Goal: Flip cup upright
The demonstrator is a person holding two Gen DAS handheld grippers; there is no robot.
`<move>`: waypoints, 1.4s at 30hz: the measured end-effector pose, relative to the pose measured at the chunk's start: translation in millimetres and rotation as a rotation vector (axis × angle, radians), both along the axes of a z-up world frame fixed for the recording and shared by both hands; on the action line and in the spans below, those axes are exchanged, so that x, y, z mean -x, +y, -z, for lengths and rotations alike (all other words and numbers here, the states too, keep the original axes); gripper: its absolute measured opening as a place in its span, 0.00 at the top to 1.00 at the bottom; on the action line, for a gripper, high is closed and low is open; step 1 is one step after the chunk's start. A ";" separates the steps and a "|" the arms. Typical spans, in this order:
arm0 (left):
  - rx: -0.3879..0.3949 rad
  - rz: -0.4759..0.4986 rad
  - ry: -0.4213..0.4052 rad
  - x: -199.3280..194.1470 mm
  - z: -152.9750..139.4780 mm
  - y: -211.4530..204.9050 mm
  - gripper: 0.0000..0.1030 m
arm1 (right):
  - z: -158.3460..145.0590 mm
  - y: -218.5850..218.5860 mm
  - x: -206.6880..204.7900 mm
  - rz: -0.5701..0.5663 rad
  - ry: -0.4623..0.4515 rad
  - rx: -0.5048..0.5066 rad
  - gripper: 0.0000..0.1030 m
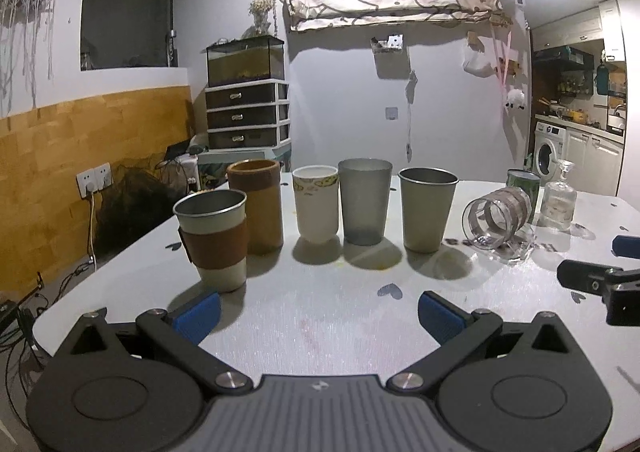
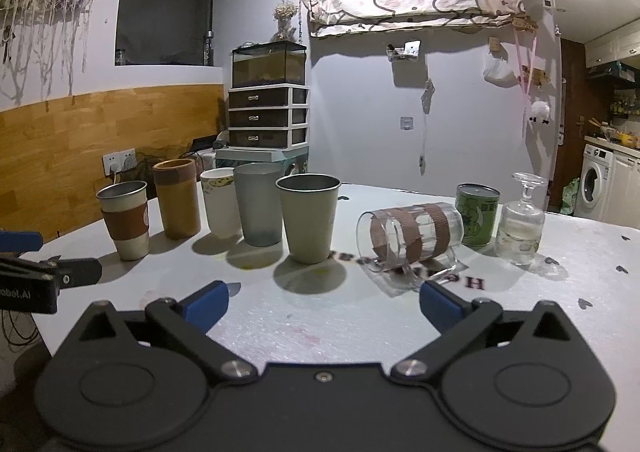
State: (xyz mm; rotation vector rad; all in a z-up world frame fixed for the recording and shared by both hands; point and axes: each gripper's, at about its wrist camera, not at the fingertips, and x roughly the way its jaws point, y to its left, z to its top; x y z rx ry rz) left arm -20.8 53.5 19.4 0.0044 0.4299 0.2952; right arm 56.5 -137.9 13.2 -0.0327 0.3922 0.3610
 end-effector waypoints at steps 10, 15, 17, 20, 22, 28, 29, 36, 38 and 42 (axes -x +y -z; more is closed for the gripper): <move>0.004 0.003 -0.001 -1.7 0.5 1.9 0.00 | 0.3 -0.3 1.5 -0.006 0.000 0.006 0.00; 0.004 0.003 -0.001 -1.9 0.9 1.4 0.00 | -0.2 -2.3 2.2 -0.005 -0.002 0.006 0.00; 0.005 0.005 -0.002 -1.8 0.8 1.3 0.00 | -0.1 0.7 2.1 -0.006 -0.001 0.008 0.00; 0.004 0.006 -0.003 -2.4 1.5 0.8 0.00 | -0.2 0.3 2.4 -0.006 -0.002 0.008 0.00; 0.004 0.006 -0.003 -3.1 2.2 0.4 0.00 | -0.5 -0.2 2.8 -0.006 -0.002 0.009 0.00; 0.004 0.006 -0.003 -3.0 2.0 0.3 0.00 | -0.1 0.6 2.4 -0.007 -0.001 0.009 0.00; 0.004 0.006 -0.002 -3.0 2.0 0.3 0.00 | -0.1 0.6 2.4 -0.007 -0.001 0.009 0.00; 0.006 0.008 -0.002 -2.9 2.7 0.4 0.00 | -0.1 0.4 3.1 -0.006 -0.003 0.009 0.00; 0.006 0.008 -0.002 -2.8 3.6 0.0 0.00 | 0.0 0.5 3.0 -0.005 -0.002 0.009 0.00; 0.006 0.008 -0.002 -3.3 4.4 -0.4 0.00 | 0.0 -0.7 3.5 -0.003 -0.001 0.008 0.00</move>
